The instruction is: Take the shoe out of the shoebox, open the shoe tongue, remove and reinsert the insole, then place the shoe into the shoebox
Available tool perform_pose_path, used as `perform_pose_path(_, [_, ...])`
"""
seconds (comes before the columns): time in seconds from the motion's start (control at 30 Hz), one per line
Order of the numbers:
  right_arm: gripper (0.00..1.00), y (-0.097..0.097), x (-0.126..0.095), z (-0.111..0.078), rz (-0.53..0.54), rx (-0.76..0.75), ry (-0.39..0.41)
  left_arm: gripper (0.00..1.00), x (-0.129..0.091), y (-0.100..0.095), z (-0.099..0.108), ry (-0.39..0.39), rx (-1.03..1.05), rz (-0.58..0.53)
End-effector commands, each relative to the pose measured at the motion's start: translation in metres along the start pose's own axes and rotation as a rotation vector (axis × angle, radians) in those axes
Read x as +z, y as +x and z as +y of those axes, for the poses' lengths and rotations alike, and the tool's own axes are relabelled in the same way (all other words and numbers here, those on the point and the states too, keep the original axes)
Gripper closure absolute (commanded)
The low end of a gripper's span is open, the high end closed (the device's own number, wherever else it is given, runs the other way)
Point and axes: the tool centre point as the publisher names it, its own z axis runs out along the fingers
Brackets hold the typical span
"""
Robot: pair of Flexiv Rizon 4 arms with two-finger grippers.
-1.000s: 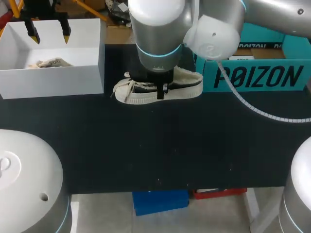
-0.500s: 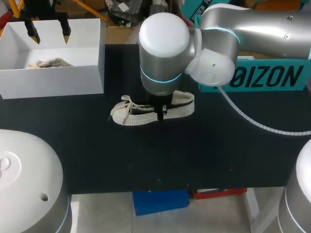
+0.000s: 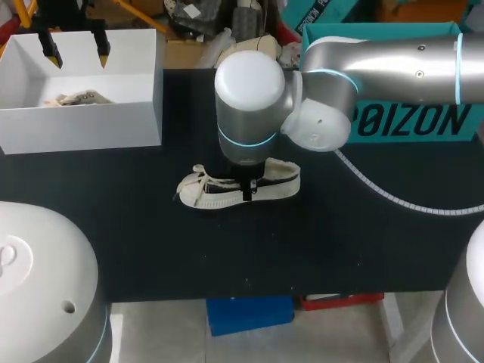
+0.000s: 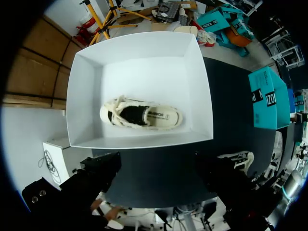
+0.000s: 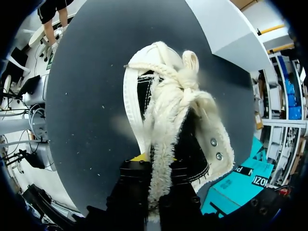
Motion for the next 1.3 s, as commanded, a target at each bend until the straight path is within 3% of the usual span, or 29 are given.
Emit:
perform_pose_path(0.03, [0.56,0.0,0.002,0.006,0.009,0.006,0.005,0.0,0.0,0.0,0.0,-0.002,-0.001,-0.001])
perform_pose_path(0.07, [0.2,0.0,0.001,0.006,0.011,0.007,0.004,0.0,0.0,0.0,0.0,-0.002,-0.001,-0.001])
perform_pose_path(0.1, [0.0,0.0,-0.002,0.005,0.007,0.005,0.013,0.0,0.0,0.0,0.0,-0.002,-0.001,-0.001])
perform_pose_path(0.33, [0.0,-0.005,-0.043,-0.008,-0.017,-0.055,0.013,0.0,0.0,0.0,0.0,-0.002,-0.001,-0.001])
perform_pose_path(0.43, [0.0,-0.008,-0.065,-0.013,-0.006,-0.147,0.015,0.0,0.0,0.0,0.0,-0.002,-0.001,-0.001])
perform_pose_path(0.67, [0.0,-0.016,-0.1,-0.036,0.063,-0.248,-0.228,0.0,0.0,0.0,0.0,-0.002,-0.001,-0.001])
perform_pose_path(0.9, [0.0,-0.021,-0.109,-0.073,0.14,-0.324,-0.459,0.0,0.0,0.0,0.0,-0.002,-0.001,-0.001])
perform_pose_path(1.3, [0.0,-0.021,-0.109,-0.073,0.14,-0.324,-0.459,0.0,0.0,0.0,0.0,-0.002,-0.001,-0.001])
